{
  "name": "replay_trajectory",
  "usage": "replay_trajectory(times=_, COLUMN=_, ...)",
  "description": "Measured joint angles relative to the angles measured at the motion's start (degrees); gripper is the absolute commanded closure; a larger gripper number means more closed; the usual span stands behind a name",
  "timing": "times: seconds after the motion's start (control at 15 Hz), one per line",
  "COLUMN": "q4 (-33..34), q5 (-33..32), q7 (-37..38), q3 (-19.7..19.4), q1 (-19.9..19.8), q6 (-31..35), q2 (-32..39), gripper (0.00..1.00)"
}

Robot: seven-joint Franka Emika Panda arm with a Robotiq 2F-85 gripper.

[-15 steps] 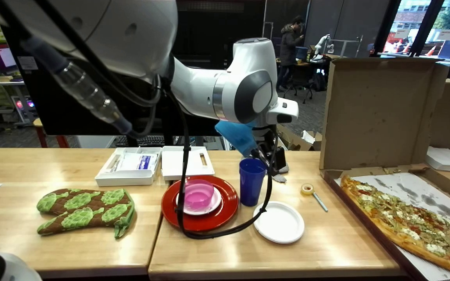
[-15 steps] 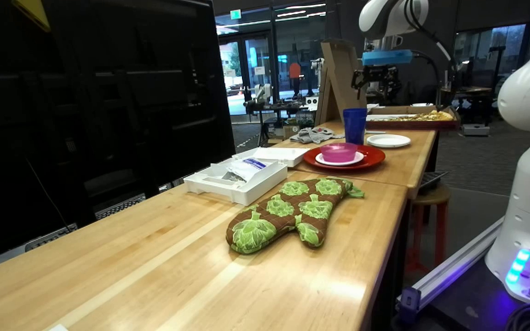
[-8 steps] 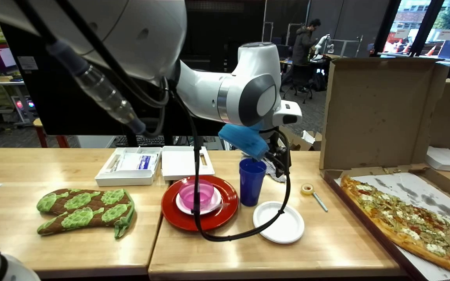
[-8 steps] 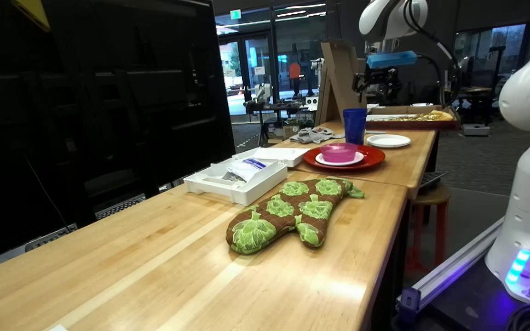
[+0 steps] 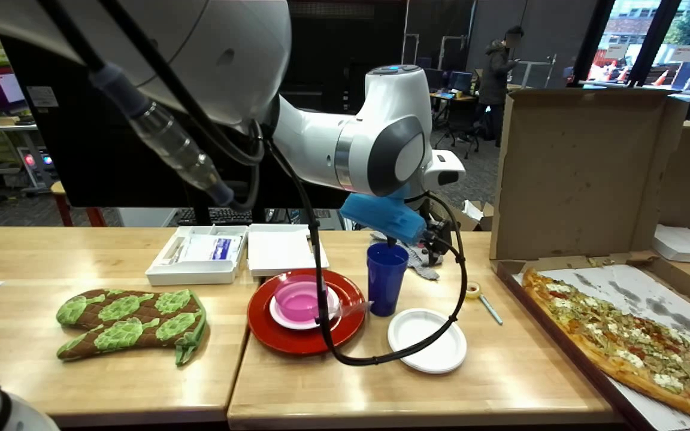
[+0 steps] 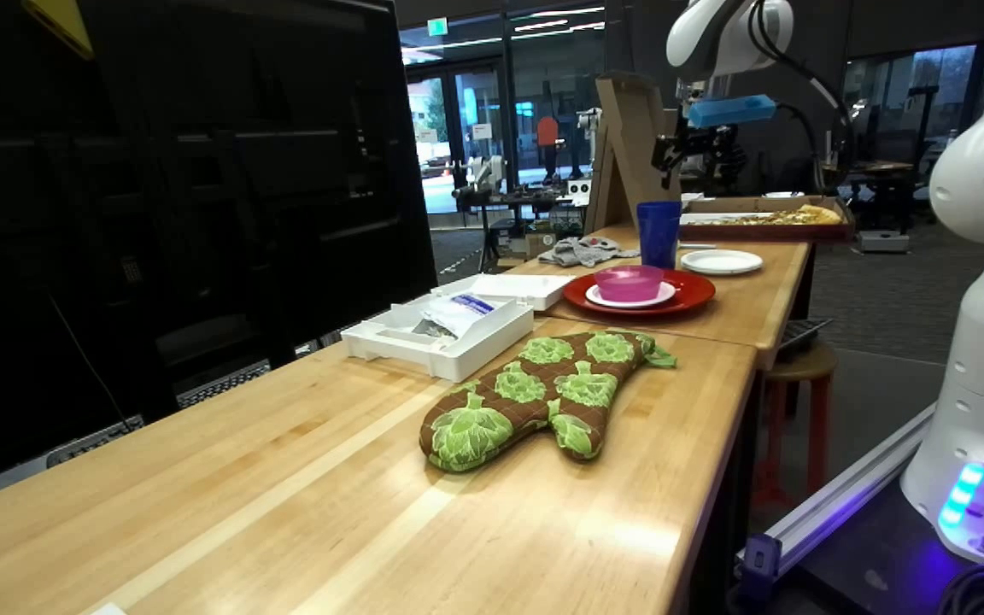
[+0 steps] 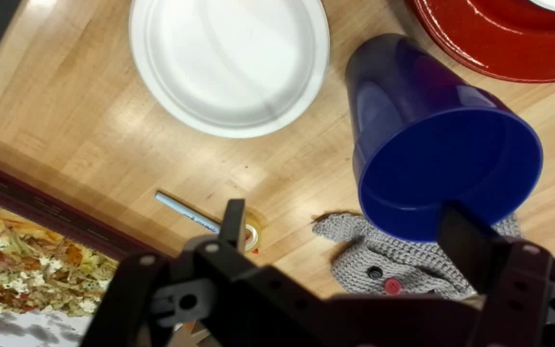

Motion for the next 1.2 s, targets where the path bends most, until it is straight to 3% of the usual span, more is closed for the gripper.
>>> replay_trajectory(times=1.2, q4=5.06, q5=4.79, q7=-15.08, q3=-2.44, q1=1.36, q6=0.83, q2=7.45, gripper=0.00)
